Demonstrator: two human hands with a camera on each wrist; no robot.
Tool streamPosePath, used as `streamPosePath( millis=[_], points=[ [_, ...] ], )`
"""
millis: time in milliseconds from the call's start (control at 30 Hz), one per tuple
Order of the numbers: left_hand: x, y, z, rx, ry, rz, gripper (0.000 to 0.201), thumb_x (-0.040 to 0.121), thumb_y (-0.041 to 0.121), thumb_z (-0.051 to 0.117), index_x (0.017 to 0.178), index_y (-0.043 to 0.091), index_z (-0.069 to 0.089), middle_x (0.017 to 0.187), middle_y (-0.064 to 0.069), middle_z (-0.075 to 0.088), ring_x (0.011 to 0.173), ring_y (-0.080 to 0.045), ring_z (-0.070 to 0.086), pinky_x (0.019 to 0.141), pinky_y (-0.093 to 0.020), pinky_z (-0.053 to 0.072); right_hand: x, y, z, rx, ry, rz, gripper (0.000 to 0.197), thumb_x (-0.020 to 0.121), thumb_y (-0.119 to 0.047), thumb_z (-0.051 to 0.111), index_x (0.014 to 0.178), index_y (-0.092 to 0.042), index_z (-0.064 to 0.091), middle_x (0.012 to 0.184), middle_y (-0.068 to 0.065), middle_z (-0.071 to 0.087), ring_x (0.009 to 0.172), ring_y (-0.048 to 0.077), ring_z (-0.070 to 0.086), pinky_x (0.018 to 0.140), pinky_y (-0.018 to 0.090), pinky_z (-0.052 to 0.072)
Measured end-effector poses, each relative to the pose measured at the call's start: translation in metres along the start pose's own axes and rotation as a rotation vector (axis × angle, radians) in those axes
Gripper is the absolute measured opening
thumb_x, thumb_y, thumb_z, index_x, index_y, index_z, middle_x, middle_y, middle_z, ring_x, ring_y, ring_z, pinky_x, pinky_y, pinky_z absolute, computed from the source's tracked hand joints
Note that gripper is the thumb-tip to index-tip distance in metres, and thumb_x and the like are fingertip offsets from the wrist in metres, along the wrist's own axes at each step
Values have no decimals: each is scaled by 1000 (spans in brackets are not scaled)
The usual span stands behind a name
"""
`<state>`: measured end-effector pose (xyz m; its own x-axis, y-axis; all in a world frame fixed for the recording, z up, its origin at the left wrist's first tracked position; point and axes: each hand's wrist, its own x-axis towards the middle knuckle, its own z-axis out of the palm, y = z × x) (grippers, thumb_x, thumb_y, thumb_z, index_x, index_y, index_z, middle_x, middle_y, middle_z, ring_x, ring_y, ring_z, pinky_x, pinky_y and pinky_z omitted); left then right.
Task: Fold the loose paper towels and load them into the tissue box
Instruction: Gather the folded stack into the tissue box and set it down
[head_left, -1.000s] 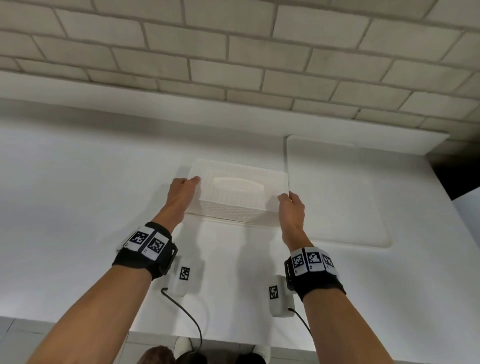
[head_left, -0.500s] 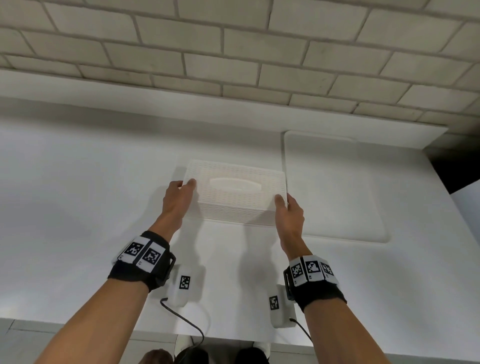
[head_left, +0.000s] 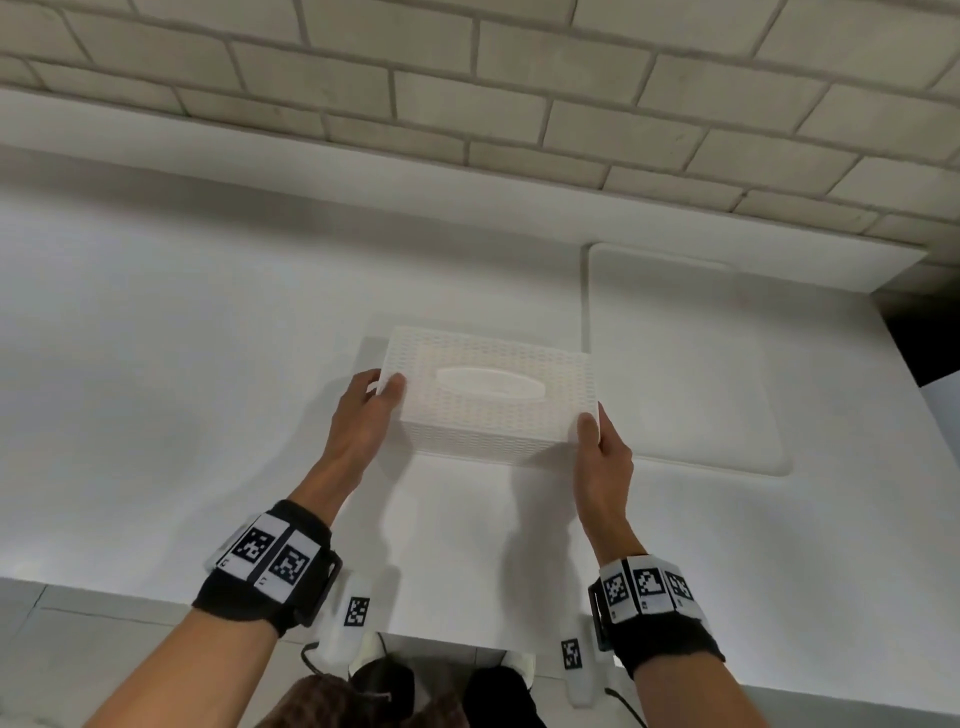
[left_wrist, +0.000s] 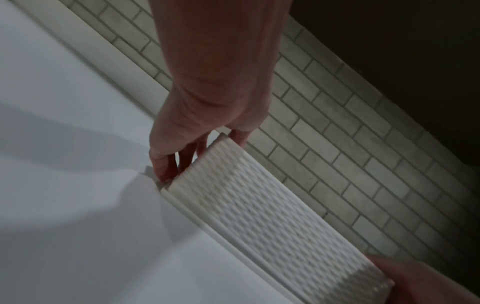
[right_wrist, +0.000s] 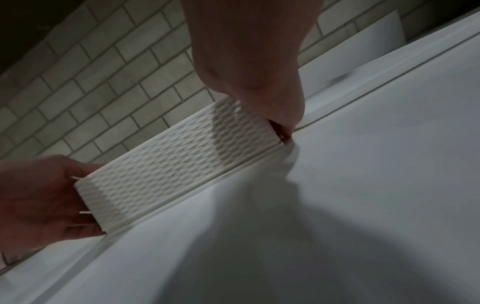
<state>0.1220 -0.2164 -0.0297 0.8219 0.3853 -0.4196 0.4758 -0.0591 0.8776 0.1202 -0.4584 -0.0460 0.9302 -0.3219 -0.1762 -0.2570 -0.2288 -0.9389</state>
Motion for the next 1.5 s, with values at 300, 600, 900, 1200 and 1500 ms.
streamPosePath(
  millis=[300, 600, 900, 1200, 1500],
  points=[
    [-6, 6, -4, 2, -70, 34, 39, 98, 32, 50, 135, 18, 51, 121, 3, 60, 110, -18, 57, 88, -31, 42, -3, 5, 5, -67, 4, -35, 35, 99, -29, 37, 127, -28, 59, 116, -2, 69, 108, 17, 61, 93, 33, 49],
    [-15, 11, -11, 97, -138, 44, 37, 99, 33, 49, 133, 22, 56, 127, -2, 63, 119, -24, 57, 104, -40, 44, -12, -5, 1, -132, -28, 18, 39, 103, -32, 34, 135, -20, 54, 127, 3, 63, 117, 22, 56, 92, 25, 38],
    [14, 52, -13, 164, -208, -146, 59, 91, 43, 53, 139, 10, 45, 140, -14, 48, 126, -34, 46, 100, -40, 37, 17, -42, -3, -176, 51, 92, 37, 100, -23, 43, 122, 1, 61, 124, 16, 63, 119, 35, 55, 101, 40, 41],
    [29, 55, 12, 267, -89, -61, 48, 102, 32, 27, 136, 4, 46, 144, -16, 44, 129, -34, 42, 104, -43, 33, 62, -39, 11, -278, 23, 53, 39, 100, -23, 39, 68, -7, 55, 69, 8, 54, 75, 27, 50, 69, 28, 36],
    [41, 46, 18, 297, -70, 32, 34, 102, 24, 26, 104, 1, 51, 105, -14, 49, 99, -29, 47, 81, -33, 32, 61, -35, 18, -366, 47, -51, 44, 101, -20, 35, 57, -19, 33, 53, 1, 39, 65, 27, 41, 71, 35, 33]
  ],
)
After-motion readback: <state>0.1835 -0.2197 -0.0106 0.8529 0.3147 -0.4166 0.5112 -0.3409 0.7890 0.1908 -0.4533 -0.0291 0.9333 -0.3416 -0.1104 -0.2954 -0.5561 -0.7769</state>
